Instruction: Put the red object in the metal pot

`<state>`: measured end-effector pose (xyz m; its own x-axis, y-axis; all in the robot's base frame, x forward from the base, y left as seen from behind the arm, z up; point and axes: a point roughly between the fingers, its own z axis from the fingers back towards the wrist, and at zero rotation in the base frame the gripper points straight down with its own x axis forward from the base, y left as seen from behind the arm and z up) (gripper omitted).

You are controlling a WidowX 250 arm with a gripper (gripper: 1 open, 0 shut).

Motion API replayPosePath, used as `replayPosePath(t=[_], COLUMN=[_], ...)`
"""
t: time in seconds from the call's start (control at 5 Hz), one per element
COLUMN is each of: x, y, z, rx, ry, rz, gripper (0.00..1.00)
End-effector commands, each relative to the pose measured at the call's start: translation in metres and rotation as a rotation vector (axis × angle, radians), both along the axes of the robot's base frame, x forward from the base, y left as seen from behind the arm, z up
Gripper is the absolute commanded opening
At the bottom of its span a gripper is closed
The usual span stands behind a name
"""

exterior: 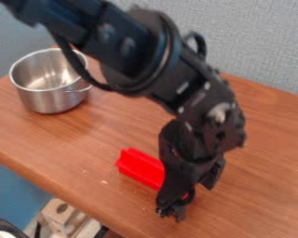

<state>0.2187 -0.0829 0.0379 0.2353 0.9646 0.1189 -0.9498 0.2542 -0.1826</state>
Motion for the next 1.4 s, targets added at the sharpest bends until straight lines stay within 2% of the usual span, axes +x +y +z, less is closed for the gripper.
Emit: replayPosePath(t=[0.0,1.0,1.2], x=[0.005,0.012,0.012], y=[0.001,0.018,0.02], z=[0.0,-0.02,-0.023], rx=[0.006,0.024,0.027], ry=[-0.023,-0.021,-0.022], rz=[0.007,0.09,0.106], gripper=[1.0,1.0,0.0])
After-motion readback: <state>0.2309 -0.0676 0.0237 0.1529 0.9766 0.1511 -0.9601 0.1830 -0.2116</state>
